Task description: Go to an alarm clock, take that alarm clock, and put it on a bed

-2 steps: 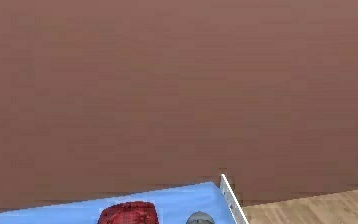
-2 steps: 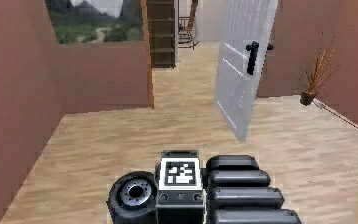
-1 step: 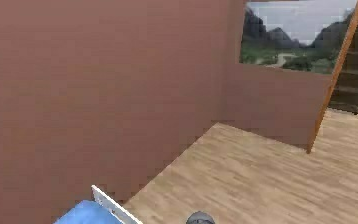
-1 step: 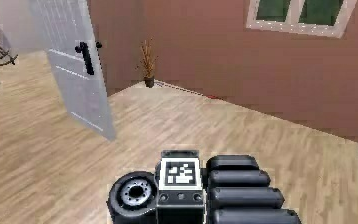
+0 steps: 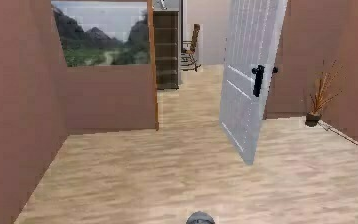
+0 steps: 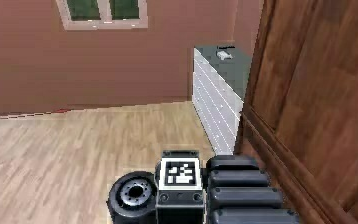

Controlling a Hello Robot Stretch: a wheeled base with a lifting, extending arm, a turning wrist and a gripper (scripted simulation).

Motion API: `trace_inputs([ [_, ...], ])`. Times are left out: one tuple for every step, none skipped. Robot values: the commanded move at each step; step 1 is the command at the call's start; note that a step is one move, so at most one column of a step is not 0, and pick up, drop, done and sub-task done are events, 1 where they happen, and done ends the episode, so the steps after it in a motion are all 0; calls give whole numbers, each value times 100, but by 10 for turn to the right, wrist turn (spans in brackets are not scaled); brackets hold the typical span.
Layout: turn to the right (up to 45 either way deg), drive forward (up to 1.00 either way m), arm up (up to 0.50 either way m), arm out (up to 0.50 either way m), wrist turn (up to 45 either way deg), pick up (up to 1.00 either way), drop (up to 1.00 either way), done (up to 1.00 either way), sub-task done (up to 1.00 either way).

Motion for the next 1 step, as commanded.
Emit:
trace_inputs([
  [450, 0, 0, 0, 0, 0, 0, 0, 0],
])
